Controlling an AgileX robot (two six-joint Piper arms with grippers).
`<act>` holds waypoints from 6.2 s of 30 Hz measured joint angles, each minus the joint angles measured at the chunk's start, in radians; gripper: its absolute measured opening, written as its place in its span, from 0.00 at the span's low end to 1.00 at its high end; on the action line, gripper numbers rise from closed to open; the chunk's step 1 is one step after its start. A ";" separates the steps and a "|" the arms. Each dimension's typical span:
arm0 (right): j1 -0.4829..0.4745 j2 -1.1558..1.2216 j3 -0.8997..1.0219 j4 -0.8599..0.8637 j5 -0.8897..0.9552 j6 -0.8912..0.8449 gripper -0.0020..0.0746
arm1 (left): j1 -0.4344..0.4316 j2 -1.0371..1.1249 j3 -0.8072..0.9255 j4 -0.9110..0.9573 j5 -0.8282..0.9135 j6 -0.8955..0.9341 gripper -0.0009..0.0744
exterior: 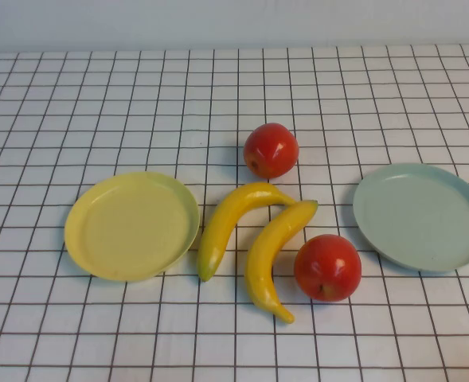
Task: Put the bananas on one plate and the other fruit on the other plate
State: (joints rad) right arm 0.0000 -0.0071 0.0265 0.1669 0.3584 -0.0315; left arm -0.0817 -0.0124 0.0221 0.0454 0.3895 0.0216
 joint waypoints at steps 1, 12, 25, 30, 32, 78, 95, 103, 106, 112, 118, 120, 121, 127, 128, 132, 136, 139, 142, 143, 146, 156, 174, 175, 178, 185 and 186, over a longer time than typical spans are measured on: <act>0.000 0.000 0.000 0.000 0.000 0.000 0.01 | 0.000 0.000 0.000 0.000 0.000 0.000 0.01; 0.000 0.000 0.000 0.000 -0.002 0.000 0.01 | 0.000 0.000 0.000 0.000 0.000 0.000 0.01; 0.000 0.000 0.000 0.000 -0.002 0.000 0.01 | 0.000 0.000 0.000 0.000 0.000 0.000 0.01; 0.000 0.000 0.000 0.000 -0.002 0.000 0.01 | 0.000 0.000 0.000 0.000 0.000 0.000 0.01; 0.000 0.000 0.000 0.000 -0.002 0.000 0.01 | 0.000 0.000 0.000 0.000 0.000 0.000 0.01; 0.000 0.000 0.000 0.000 -0.002 0.000 0.01 | 0.000 0.000 0.004 -0.392 -0.625 -0.479 0.01; 0.000 0.000 0.000 0.000 -0.002 0.000 0.01 | 0.000 0.420 -0.517 -0.374 0.186 0.201 0.01; 0.000 0.000 0.000 0.000 -0.002 0.000 0.01 | -0.033 0.861 -0.682 -0.673 0.261 0.661 0.01; 0.000 0.000 0.000 0.000 -0.002 0.000 0.01 | -0.141 0.977 -0.729 -0.614 0.214 0.681 0.03; 0.000 0.000 0.000 0.000 -0.002 0.000 0.01 | -0.368 1.183 -0.834 -0.521 0.086 0.664 0.45; 0.000 0.000 0.000 0.000 -0.002 0.000 0.01 | -0.545 1.420 -1.005 -0.431 0.078 0.521 0.88; 0.000 0.000 0.000 0.000 -0.002 0.000 0.01 | -0.602 1.497 -1.081 -0.406 0.113 0.499 0.90; 0.000 0.000 0.000 0.000 -0.002 0.000 0.01 | -0.631 1.539 -1.117 -0.398 0.133 0.493 0.90; 0.000 0.000 0.000 0.000 -0.002 0.000 0.01 | -0.736 1.738 -1.298 -0.387 0.188 0.485 0.90; 0.000 0.000 0.000 0.000 -0.002 0.000 0.01 | -0.743 1.764 -1.320 -0.383 0.191 0.485 0.90; 0.000 0.000 0.000 0.000 -0.002 0.000 0.01 | -0.759 1.847 -1.419 -0.349 0.215 0.483 0.90; 0.000 0.000 0.000 0.000 -0.002 0.000 0.01 | -0.764 1.908 -1.474 -0.311 0.242 0.480 0.90; 0.000 0.000 0.000 0.000 -0.002 0.000 0.01 | -0.773 1.941 -1.480 -0.301 0.255 0.478 0.90; 0.000 0.000 0.000 0.000 -0.002 0.000 0.01 | -0.783 1.961 -1.485 -0.298 0.266 0.478 0.90; 0.001 0.000 0.000 0.000 -0.002 0.000 0.01 | -0.785 1.965 -1.486 -0.297 0.263 0.478 0.90; 0.000 0.000 0.000 0.000 -0.002 0.000 0.01 | -0.787 1.971 -1.492 -0.298 0.261 0.478 0.90; 0.000 0.000 0.000 0.000 -0.002 0.000 0.01 | -0.787 1.979 -1.498 -0.300 0.248 0.452 0.85; 0.000 0.000 0.000 0.000 -0.002 0.000 0.01 | -0.676 1.738 -1.522 -0.217 0.277 0.380 0.78; 0.000 0.000 0.000 0.000 -0.002 0.000 0.01 | -0.642 1.721 -1.513 -0.217 0.286 0.367 0.78; 0.000 0.000 0.000 0.000 -0.002 0.000 0.01 | -0.529 1.695 -1.478 -0.207 0.321 0.289 0.78; 0.000 0.000 0.000 0.000 -0.002 0.000 0.01 | -0.297 1.702 -1.413 -0.182 0.357 0.188 0.78; 0.000 0.000 0.000 0.000 -0.002 0.000 0.01 | -0.277 1.708 -1.408 -0.177 0.360 0.186 0.78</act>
State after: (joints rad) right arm 0.0000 -0.0071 0.0265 0.1669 0.3566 -0.0315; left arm -0.3582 1.6952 -1.3857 -0.1314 0.7495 0.2073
